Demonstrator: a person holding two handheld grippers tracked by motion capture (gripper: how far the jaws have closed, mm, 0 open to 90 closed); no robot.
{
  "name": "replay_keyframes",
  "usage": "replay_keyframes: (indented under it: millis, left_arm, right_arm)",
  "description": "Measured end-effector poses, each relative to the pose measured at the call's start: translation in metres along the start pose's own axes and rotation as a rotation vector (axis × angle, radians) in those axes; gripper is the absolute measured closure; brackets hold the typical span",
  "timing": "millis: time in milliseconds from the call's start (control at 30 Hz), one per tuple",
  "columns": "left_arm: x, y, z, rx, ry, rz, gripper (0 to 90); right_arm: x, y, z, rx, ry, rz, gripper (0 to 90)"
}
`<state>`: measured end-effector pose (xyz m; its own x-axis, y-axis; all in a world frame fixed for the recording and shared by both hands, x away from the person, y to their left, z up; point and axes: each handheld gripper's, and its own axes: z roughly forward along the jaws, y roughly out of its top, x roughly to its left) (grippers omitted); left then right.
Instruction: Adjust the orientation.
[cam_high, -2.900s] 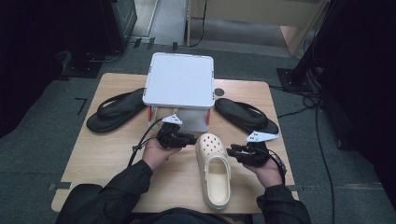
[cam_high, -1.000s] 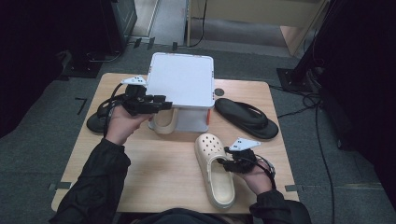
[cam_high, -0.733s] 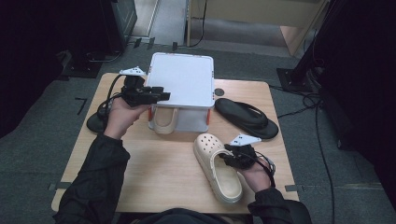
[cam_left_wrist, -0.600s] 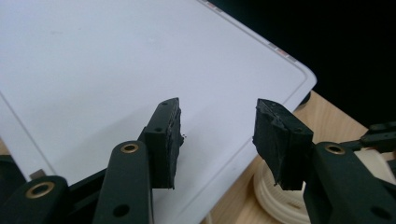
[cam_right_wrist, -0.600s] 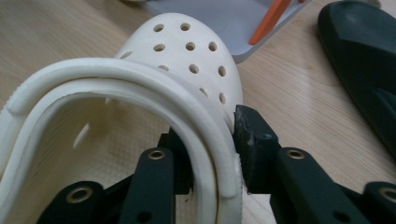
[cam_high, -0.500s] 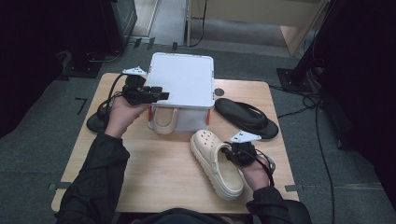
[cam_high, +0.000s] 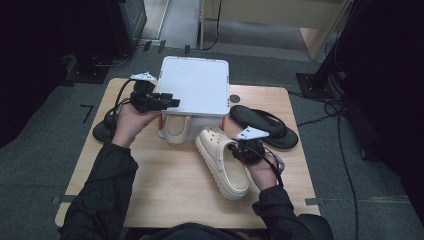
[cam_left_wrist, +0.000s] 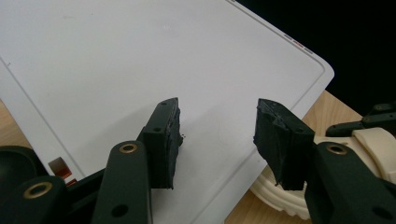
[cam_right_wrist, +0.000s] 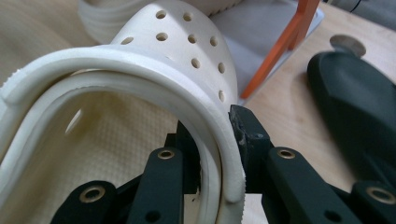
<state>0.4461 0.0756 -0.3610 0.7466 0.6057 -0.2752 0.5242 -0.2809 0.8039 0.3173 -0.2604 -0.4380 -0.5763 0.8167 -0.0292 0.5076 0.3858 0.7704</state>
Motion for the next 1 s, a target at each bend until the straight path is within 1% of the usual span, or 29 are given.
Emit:
replay_keyframes:
  millis: [33, 100, 133, 167, 267, 400, 433, 467, 500, 600, 633, 767, 800, 900, 933, 1000]
  left_arm:
    - [0.000, 0.000, 0.000, 0.000, 0.002, 0.001, 50.5]
    - [0.000, 0.000, -0.001, -0.002, 0.003, -0.001, 50.5]
    - [0.000, 0.000, -0.001, 0.002, 0.001, -0.001, 50.6]
    - [0.000, 0.000, -0.001, 0.002, 0.001, -0.001, 50.6]
    - [0.000, -0.001, -0.001, 0.003, 0.000, 0.000, 50.7]
    - [0.000, -0.001, -0.001, 0.002, 0.001, 0.008, 50.7]
    - [0.000, -0.001, -0.001, 0.002, 0.000, 0.009, 50.7]
    - [0.000, -0.001, -0.001, 0.001, 0.000, 0.009, 50.7]
    - [0.000, -0.001, -0.001, 0.002, 0.001, 0.010, 50.8]
    - [0.000, -0.001, -0.001, 0.000, 0.000, 0.012, 51.0]
    - [0.000, -0.001, -0.001, 0.003, 0.002, 0.016, 51.0]
    - [0.000, -0.002, -0.001, 0.003, 0.005, 0.025, 51.0]
    - [0.000, -0.002, -0.001, 0.002, 0.004, 0.024, 51.0]
    - [0.000, -0.002, -0.001, 0.001, 0.004, 0.024, 51.2]
    - [0.000, -0.002, -0.001, 0.001, 0.003, 0.025, 51.2]
    - [0.000, -0.002, 0.000, 0.001, 0.006, 0.026, 51.3]
  right_arm:
    - [-0.001, 0.004, 0.004, -0.003, -0.004, -0.005, 74.9]
    - [-0.001, 0.009, 0.008, -0.003, -0.010, 0.004, 74.9]
    - [-0.002, 0.013, 0.015, -0.008, -0.021, 0.014, 74.9]
    - [-0.002, 0.013, 0.015, -0.008, -0.021, 0.014, 74.9]
    - [-0.003, 0.018, 0.023, -0.008, -0.035, 0.023, 74.7]
    - [-0.004, 0.023, 0.034, 0.002, -0.067, 0.018, 74.4]
    - [-0.003, 0.023, 0.038, 0.007, -0.078, 0.025, 74.3]
    - [-0.003, 0.024, 0.041, 0.011, -0.084, 0.016, 74.2]
    - [-0.002, 0.023, 0.044, 0.015, -0.085, 0.018, 73.6]
    - [0.000, 0.023, 0.048, -0.001, -0.081, 0.024, 71.8]
    - [0.000, 0.023, 0.049, -0.003, -0.081, 0.018, 71.3]
    - [0.002, 0.022, 0.051, 0.011, -0.071, 0.019, 68.0]
    - [0.002, 0.021, 0.052, 0.013, -0.069, 0.012, 67.2]
    - [0.003, 0.018, 0.052, 0.012, -0.063, 0.010, 65.8]
    - [0.002, 0.018, 0.052, 0.018, -0.067, 0.015, 65.5]
    - [0.000, 0.015, 0.051, 0.028, -0.053, 0.031, 63.8]
